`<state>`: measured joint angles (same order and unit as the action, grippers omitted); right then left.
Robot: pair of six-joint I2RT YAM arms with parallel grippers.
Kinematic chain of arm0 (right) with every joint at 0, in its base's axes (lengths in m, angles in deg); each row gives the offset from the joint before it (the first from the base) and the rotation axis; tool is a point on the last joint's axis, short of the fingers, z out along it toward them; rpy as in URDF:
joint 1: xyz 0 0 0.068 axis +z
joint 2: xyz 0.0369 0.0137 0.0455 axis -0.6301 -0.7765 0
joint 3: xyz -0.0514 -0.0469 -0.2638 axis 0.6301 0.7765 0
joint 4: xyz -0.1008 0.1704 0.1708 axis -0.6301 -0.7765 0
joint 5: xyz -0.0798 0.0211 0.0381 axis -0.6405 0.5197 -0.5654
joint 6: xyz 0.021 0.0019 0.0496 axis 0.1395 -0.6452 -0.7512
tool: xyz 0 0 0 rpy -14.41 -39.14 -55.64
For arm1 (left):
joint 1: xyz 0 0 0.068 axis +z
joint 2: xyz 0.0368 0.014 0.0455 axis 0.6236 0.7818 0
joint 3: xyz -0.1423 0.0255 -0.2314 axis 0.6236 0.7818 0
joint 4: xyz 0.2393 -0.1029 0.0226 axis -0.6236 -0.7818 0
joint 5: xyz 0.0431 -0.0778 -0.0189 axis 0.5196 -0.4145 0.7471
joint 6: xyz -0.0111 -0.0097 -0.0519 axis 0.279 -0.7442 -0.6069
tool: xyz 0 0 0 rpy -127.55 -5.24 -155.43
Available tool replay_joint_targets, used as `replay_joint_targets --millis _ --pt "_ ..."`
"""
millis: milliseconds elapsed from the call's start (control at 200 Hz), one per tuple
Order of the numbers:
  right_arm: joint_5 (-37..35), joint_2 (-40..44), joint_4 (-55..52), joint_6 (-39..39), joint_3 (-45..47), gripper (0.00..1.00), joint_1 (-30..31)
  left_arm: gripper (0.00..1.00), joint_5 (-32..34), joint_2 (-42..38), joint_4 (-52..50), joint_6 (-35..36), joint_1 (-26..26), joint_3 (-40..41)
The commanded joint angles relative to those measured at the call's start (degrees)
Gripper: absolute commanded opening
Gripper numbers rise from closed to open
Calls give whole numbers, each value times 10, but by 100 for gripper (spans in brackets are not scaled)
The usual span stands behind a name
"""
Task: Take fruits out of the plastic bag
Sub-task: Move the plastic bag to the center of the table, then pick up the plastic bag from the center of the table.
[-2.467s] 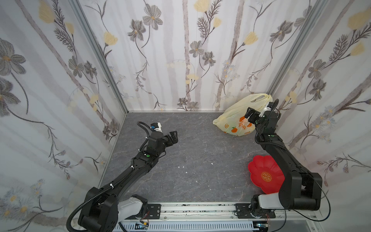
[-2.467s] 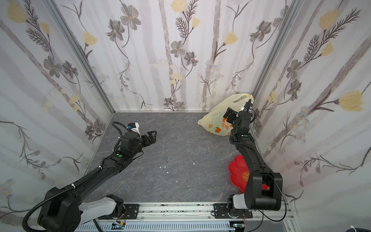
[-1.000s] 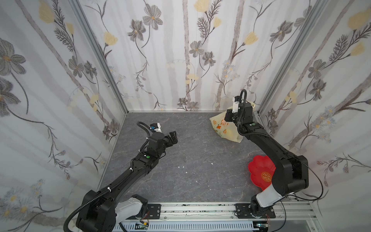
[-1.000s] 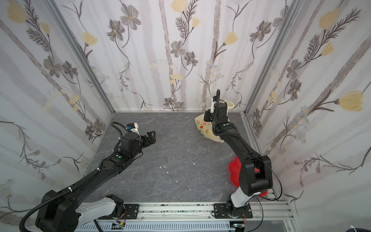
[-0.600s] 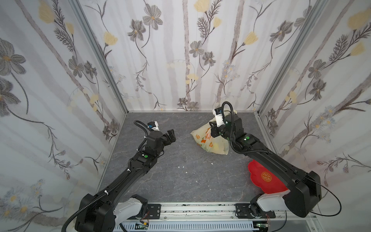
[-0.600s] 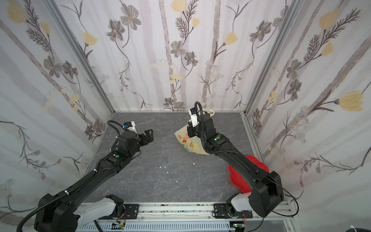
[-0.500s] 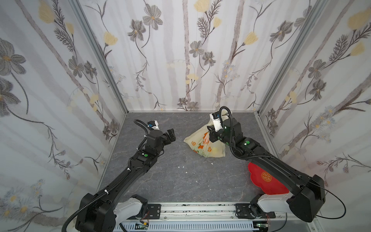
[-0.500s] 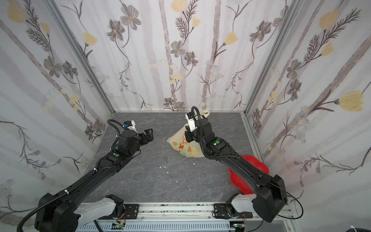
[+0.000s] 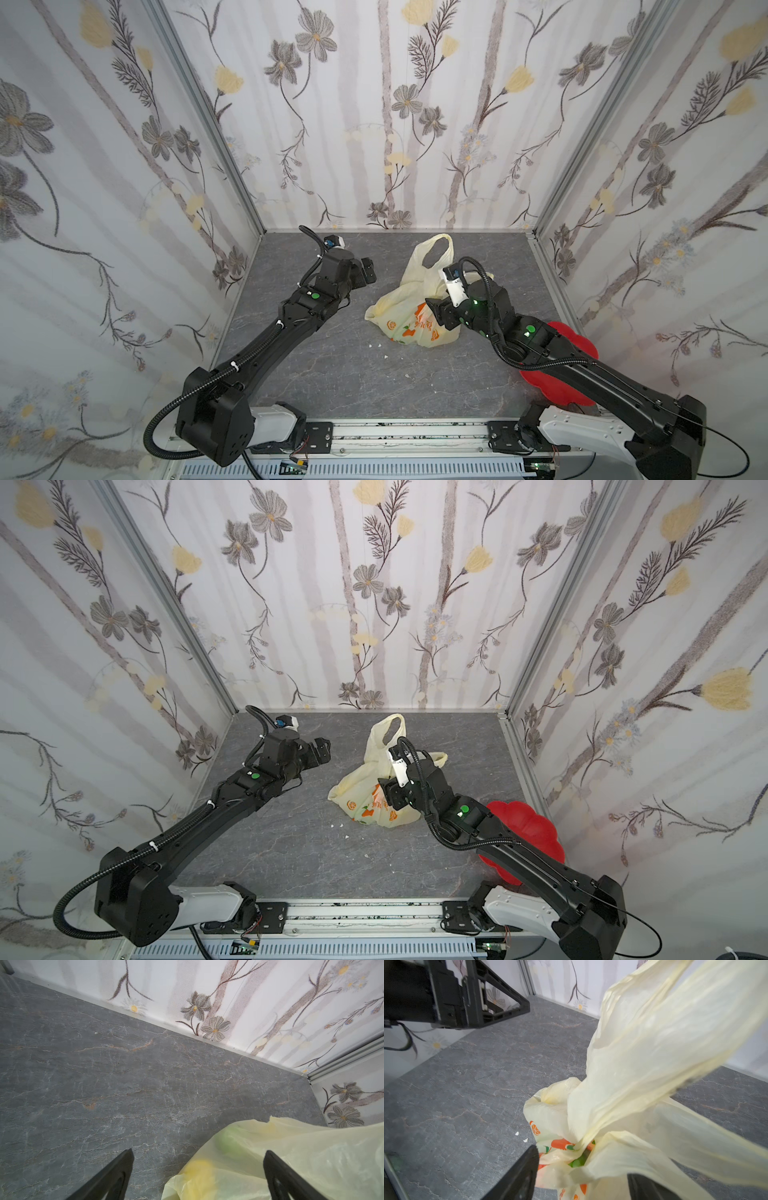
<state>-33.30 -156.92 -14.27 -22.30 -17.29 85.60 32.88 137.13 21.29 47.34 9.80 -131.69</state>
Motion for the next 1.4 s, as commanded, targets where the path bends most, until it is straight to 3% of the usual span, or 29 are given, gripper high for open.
replay_joint_targets --millis 0,200,445,624,869,949,1099,1314,1394 --pt "7 35 8 -27 6 77 1 100 5 11 -61 17 -20 -50" --pt "11 123 -5 -60 29 89 -1 100 44 28 -144 37 -103 -175" --pt "-29 200 -33 -122 53 91 -53 100 80 99 -203 56 -244 -319" --pt "-55 258 -38 -155 84 91 -113 100 85 173 -238 65 -288 -411" --pt "-74 279 -31 -185 96 94 -127 89 121 283 -297 36 -295 -510" --pt "-82 273 -37 -232 95 96 -133 80 134 306 -314 21 -284 -526" --pt "-62 259 -31 -317 88 97 -142 47 116 308 -312 6 -264 -524" --pt "6 192 59 -366 74 97 -141 6 111 295 -305 -2 -259 -499" --pt "15 150 63 -373 55 97 -141 0 112 280 -293 -7 -257 -477"
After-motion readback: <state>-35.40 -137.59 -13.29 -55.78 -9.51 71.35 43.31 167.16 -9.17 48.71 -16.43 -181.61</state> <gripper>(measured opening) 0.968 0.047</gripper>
